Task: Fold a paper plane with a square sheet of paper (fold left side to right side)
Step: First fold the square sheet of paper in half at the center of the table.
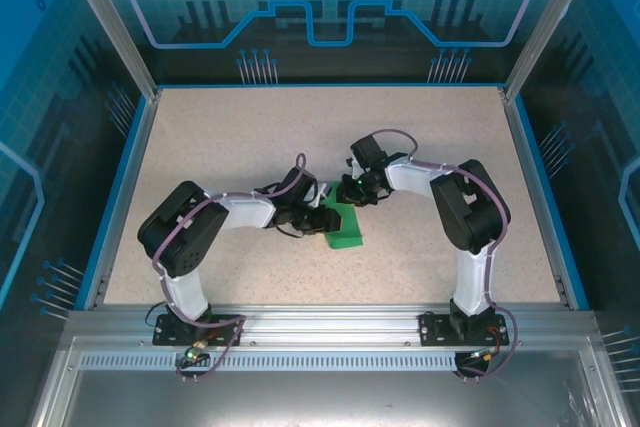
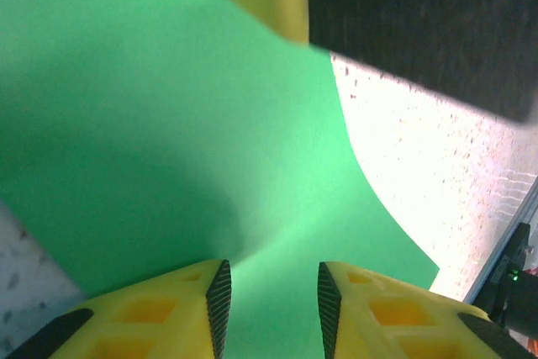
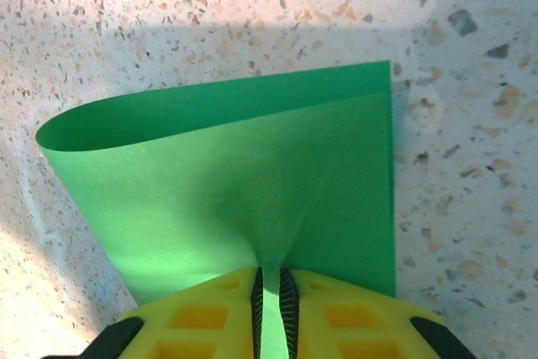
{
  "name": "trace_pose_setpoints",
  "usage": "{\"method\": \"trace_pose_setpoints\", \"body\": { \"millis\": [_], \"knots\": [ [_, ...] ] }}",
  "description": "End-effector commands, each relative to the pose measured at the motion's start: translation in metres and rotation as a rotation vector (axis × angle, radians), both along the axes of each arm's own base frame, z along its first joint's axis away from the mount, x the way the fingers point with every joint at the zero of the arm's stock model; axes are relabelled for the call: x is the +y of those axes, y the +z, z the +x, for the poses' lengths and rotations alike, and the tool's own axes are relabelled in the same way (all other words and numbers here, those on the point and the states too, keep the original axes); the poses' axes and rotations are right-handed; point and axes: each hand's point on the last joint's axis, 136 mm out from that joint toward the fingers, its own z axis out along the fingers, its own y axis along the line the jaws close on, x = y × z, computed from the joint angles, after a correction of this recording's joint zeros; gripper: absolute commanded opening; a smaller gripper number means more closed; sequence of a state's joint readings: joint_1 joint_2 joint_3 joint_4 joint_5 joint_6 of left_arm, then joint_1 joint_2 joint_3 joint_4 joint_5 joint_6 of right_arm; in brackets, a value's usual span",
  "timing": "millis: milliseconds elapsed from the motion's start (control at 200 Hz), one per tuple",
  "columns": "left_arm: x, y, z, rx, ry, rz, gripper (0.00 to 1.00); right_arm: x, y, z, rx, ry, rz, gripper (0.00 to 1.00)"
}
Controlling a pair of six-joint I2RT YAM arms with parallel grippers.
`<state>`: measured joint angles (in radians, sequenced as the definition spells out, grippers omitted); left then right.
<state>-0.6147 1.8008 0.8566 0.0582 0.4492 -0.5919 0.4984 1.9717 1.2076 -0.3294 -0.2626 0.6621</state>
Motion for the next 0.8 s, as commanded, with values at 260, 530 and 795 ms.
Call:
{"method": "trace_pose_setpoints", "body": {
  "millis": [260, 530, 795],
  "knots": [
    [0.007, -0.01, -0.054, 0.068, -0.061, 0.039, 0.38, -0.024, -0.027, -0.013, 0.084, -0.049, -0.095, 0.18],
    [0.003, -0.01, -0.068, 0.076, -0.085, 0.046, 0.39, -0.024, -0.027, -0.014, 0.084, -0.048, -0.094, 0.18],
    [-0.001, 0.002, -0.073, 0.049, -0.091, 0.025, 0.4, -0.024, -0.027, -0.015, 0.085, -0.048, -0.093, 0.18]
  ]
}}
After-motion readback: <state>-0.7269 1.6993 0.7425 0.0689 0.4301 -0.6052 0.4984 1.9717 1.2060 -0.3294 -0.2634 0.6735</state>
